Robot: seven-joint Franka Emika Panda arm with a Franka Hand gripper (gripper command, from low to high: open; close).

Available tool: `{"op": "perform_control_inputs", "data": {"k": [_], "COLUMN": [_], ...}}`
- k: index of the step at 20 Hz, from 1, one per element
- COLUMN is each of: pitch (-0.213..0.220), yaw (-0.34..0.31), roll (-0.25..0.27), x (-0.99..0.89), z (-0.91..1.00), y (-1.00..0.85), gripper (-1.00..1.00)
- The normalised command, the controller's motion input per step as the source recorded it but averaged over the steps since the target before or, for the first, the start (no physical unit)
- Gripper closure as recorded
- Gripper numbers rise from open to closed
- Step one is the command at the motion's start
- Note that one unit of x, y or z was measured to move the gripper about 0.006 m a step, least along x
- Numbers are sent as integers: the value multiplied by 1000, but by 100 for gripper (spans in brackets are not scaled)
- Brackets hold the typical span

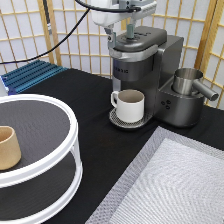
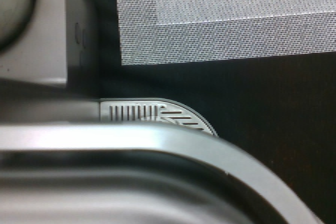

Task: Make coffee

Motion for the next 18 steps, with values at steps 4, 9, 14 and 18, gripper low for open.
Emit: {"op": "perform_control_inputs", "data": {"k": [4, 9, 14, 18], "pitch": [29, -25, -1, 0], "yaw": [1, 0, 0, 0], "roll": [-57, 86, 92, 85], "x": [-299, -165, -117, -120], "z": [631, 104, -243, -240], "y": [-29, -979, -1000, -1000], "gripper": [-100, -100, -100, -100]}}
